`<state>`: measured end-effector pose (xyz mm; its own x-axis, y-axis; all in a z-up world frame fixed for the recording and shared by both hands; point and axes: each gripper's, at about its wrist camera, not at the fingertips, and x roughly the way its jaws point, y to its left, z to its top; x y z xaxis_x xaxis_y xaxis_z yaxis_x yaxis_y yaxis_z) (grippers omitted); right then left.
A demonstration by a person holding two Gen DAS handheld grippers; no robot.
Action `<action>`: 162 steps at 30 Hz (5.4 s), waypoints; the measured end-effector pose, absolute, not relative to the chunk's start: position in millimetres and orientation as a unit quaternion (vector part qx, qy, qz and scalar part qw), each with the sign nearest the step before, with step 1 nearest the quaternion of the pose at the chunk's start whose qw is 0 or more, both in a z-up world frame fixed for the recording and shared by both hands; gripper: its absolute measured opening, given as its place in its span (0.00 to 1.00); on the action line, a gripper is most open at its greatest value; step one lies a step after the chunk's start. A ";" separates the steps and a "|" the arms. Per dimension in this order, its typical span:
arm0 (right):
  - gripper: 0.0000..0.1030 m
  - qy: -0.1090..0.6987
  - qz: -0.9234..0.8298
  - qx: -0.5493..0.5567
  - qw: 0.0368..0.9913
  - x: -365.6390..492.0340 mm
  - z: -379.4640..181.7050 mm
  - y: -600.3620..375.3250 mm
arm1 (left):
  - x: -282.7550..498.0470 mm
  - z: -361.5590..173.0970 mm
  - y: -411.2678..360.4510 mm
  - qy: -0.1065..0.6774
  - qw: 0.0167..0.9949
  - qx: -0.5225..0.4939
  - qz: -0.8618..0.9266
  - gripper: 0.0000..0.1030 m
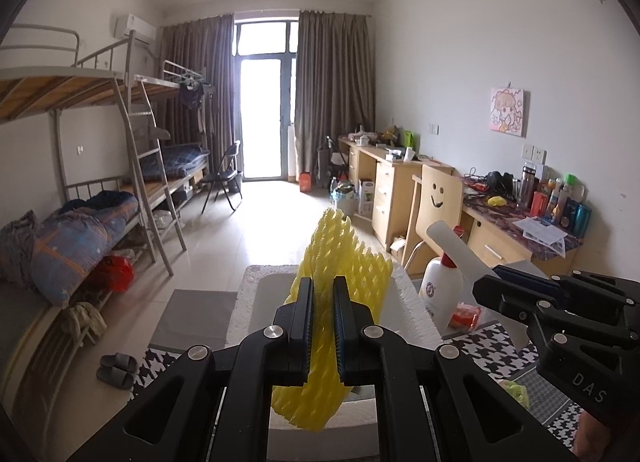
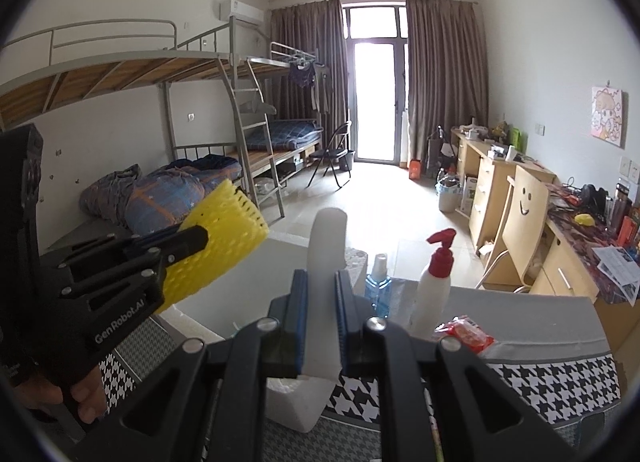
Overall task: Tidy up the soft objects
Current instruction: 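Lower the yellow net into the foam box and open the left gripper, then lower the white roll into the foam box with the right gripper, then withdraw both tools from the box toward the tissue pack and bag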
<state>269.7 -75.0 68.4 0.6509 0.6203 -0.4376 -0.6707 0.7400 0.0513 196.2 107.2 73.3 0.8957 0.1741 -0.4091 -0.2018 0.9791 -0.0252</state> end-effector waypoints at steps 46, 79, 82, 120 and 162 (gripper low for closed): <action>0.16 0.245 0.367 -0.081 0.894 285.8 61.9 -43.7 | 186.4 70.6 149.0 0.211 0.959 -0.074 0.173 0.99; 0.68 0.281 0.398 -0.089 0.869 287.5 43.2 -11.8 | 157.4 57.0 174.6 0.209 0.952 -0.085 0.209 0.99; 0.68 0.278 0.396 -0.088 0.871 286.6 46.4 -14.0 | 154.2 56.7 172.9 0.210 0.952 -0.081 0.208 0.99; 0.90 0.229 0.378 -0.045 0.896 251.7 66.0 -94.7 | 122.7 72.7 105.8 0.192 0.969 -0.048 0.145 0.99; 0.94 0.192 0.301 -0.031 0.934 225.1 52.6 -178.0 | 110.0 59.3 24.0 0.189 0.981 -0.033 0.035 0.99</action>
